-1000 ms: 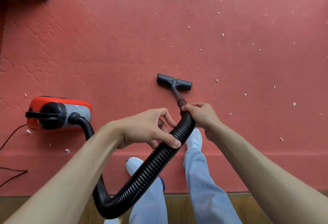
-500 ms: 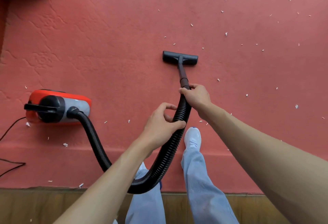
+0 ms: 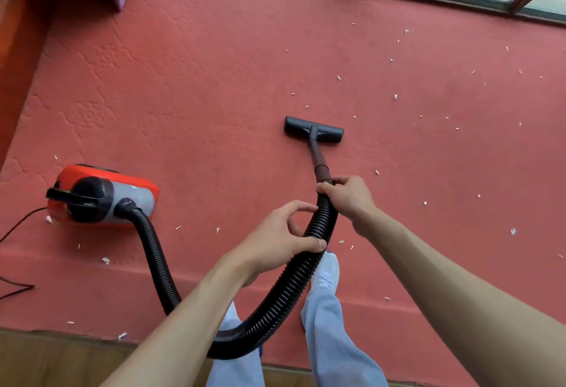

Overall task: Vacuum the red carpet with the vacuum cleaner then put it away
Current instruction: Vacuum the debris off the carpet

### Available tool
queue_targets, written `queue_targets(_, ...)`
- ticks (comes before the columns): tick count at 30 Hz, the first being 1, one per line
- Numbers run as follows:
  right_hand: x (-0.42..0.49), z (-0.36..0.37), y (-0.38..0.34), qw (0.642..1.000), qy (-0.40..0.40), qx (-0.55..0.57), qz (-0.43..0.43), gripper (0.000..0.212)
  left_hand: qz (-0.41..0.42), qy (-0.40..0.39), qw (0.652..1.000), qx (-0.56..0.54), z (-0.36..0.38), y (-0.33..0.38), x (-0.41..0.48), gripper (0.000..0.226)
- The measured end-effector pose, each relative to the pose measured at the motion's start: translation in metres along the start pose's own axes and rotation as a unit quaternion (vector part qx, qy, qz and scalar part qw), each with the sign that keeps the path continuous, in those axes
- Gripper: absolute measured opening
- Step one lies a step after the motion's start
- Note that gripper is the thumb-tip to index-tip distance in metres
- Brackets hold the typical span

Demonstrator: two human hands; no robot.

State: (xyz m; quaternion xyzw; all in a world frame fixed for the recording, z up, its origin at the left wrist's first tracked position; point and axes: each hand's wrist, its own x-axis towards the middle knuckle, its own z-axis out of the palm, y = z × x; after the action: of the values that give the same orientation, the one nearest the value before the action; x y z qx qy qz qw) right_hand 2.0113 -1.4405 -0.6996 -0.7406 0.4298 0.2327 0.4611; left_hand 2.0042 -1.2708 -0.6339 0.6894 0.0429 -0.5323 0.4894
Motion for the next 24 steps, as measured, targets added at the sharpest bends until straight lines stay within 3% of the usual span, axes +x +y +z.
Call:
queue_targets(5,0.049,-0.002,-0.022,1.000,0.015,-0.014,-0.021,0.027,0.021,0.112,0.993,-0.018,0.022,0.007,0.041,0.064)
queue_targets(10,0.074,-0.010,-0.044,0.999,0.041,0.008,-0.035,0.020,0.040,0.157,0.987,-0.001,0.027,0.024,0.064,0.074)
queue_targets(12,0.071,-0.021,-0.056,0.998,0.046,0.037,-0.029,0.008,0.046,0.157,0.986,-0.006,0.020,0.042,0.058,0.070)
queue_targets(16,0.041,-0.056,-0.099,0.992,0.023,0.122,0.008,0.015,0.053,0.115,0.992,-0.002,-0.011,0.106,0.023,0.065)
queue_targets(19,0.008,-0.084,-0.145,0.980,-0.016,0.196,0.039,0.007,0.067,0.089,0.993,0.048,-0.037,0.168,-0.010,0.060)
queue_targets(24,-0.036,-0.124,-0.213,0.974,-0.078,0.199,0.073,0.006,0.080,0.086,0.989,0.088,-0.067,0.254,-0.059,0.062)
